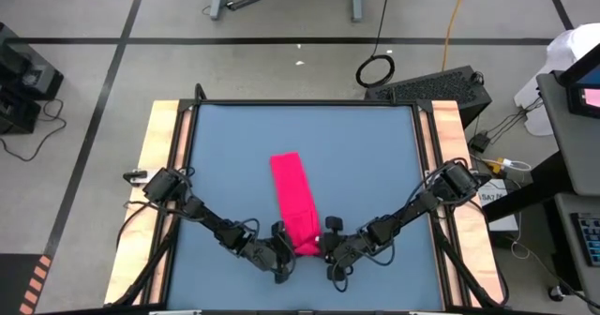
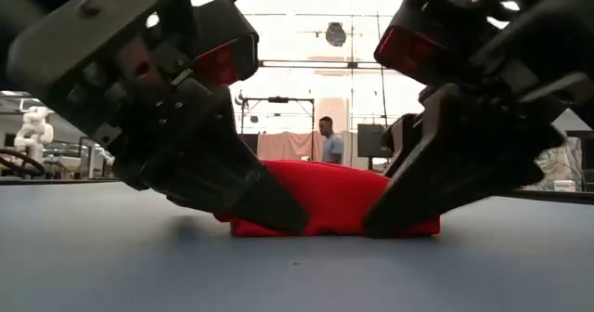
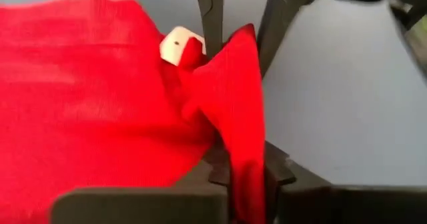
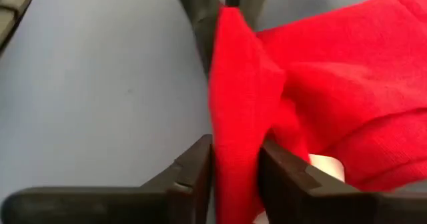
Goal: Roll towel
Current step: Roll the red towel
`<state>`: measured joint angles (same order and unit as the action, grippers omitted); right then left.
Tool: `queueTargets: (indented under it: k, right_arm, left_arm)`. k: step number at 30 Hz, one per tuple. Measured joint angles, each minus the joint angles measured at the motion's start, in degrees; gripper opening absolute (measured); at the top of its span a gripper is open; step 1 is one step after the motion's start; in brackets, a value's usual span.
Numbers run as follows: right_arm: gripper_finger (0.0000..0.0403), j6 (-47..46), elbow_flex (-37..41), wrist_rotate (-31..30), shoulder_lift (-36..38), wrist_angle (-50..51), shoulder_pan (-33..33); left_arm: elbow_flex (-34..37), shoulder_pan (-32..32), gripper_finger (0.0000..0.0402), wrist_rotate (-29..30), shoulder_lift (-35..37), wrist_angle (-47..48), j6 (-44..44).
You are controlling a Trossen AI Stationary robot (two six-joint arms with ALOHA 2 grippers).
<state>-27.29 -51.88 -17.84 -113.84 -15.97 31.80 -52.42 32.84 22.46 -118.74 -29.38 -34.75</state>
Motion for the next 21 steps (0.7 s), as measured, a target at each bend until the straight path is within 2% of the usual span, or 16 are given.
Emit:
queueTargets:
  k: [3, 6, 10, 14, 19, 21]
  right_arm:
    - [0.0138, 5.3, 0.1, -1.3, 1.6, 1.1, 0.9]
    - [0.0176, 10.2, 0.3, -3.6, 3.9, 4.0, 2.3]
    - [0.0210, 12.7, 0.3, -8.2, 6.4, 8.1, 4.0]
    - [0.0223, 14.5, 0.3, -14.9, 6.5, 8.1, 5.8]
    - [0.0219, 19.7, 0.2, -15.7, 6.5, 4.7, 6.8]
    - [0.0215, 21.6, 0.1, -13.2, 6.6, 3.1, 7.0]
  left_arm:
    - [0.0, -0.4, 0.0023, -1.4, 0.1, 0.9, -5.4]
    - [0.0, -0.3, 0.0038, -1.5, 0.1, 1.2, -6.8]
    - [0.0, -0.4, 0.0033, -2.3, 0.1, 0.9, -8.1]
    - [0.1, -0.7, 0.0020, -3.0, 0.6, 0.6, -9.0]
    - [0.1, -0.2, 0.0025, -4.9, 1.4, 0.6, -9.2]
    - [0.1, 0.0, 0.0027, -5.2, 1.4, 0.6, -9.1]
